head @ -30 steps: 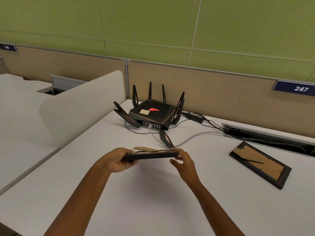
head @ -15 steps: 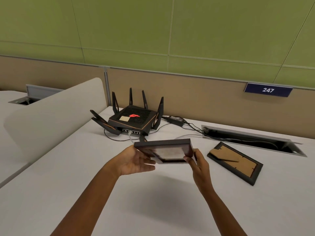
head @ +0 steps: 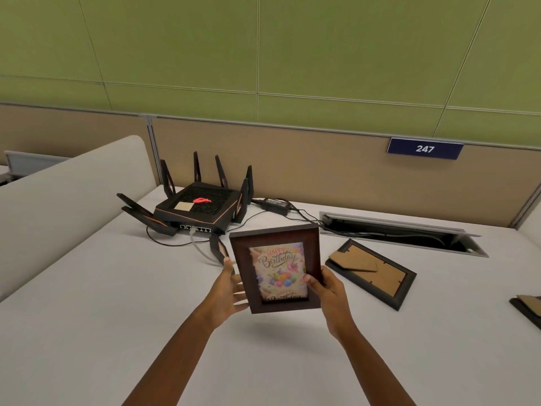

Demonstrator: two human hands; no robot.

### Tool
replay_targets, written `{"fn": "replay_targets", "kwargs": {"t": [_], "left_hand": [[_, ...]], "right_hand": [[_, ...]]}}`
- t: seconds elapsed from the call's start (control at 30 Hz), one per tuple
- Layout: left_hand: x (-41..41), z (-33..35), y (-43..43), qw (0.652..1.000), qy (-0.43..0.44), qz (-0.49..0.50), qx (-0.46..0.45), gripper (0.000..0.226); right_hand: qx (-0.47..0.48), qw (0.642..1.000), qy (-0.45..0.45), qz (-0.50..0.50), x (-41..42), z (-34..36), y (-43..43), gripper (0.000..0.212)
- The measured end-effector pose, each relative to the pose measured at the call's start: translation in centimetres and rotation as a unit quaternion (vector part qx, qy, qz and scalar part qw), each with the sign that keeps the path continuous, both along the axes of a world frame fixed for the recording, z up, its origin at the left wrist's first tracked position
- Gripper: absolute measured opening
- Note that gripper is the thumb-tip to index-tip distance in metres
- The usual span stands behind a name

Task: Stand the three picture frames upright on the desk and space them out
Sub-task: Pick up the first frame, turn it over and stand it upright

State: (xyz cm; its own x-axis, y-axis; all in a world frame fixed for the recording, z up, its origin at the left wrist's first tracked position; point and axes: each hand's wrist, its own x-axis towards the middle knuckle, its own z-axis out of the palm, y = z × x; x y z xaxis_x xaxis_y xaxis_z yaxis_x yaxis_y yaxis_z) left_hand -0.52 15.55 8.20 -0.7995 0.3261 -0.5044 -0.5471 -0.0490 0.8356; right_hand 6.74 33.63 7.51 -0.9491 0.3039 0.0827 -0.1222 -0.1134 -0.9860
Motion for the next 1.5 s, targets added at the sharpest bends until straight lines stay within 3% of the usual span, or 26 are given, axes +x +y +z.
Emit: {"fn": "replay_targets", "kwargs": {"t": [0.23, 1.0, 1.17, 1.23, 1.33, 1.5], "left_hand": [[-0.4, -0.7, 2.6, 0.99, 0.007, 0.088, 0.108, 0.066], [-1.3, -1.2, 4.1, 0.995, 0.04, 0.091, 0.011, 0.078], [-1.2, -1.9, 4.4, 0.987, 0.069, 0.143, -0.031, 0.072], [-1.2, -2.3, 4.7, 0.954, 0.154, 0.228, -0.119, 0.063], [-0.5, -1.5, 5.2, 0.85, 0.34, 0.32, -0.244, 0.054], [1.4, -0.7, 7.0, 0.701, 0.592, 0.226, -0.327, 0.056]], "right_hand": [[-0.006, 0.999, -0.041, 0.025, 0.0, -1.4, 0.5, 0.017], [-0.025, 0.992, -0.116, 0.038, -2.7, -4.5, 0.9, 0.016], [0.017, 0.99, -0.127, 0.052, -2.6, -4.4, 1.3, 0.029], [0.064, 0.987, -0.135, 0.055, -2.4, -4.2, 1.7, 0.033], [0.117, 0.981, -0.148, 0.045, -1.8, -4.2, 2.9, 0.034], [0.165, 0.976, -0.139, -0.013, 0.0, -4.4, 6.3, 0.029]]}}
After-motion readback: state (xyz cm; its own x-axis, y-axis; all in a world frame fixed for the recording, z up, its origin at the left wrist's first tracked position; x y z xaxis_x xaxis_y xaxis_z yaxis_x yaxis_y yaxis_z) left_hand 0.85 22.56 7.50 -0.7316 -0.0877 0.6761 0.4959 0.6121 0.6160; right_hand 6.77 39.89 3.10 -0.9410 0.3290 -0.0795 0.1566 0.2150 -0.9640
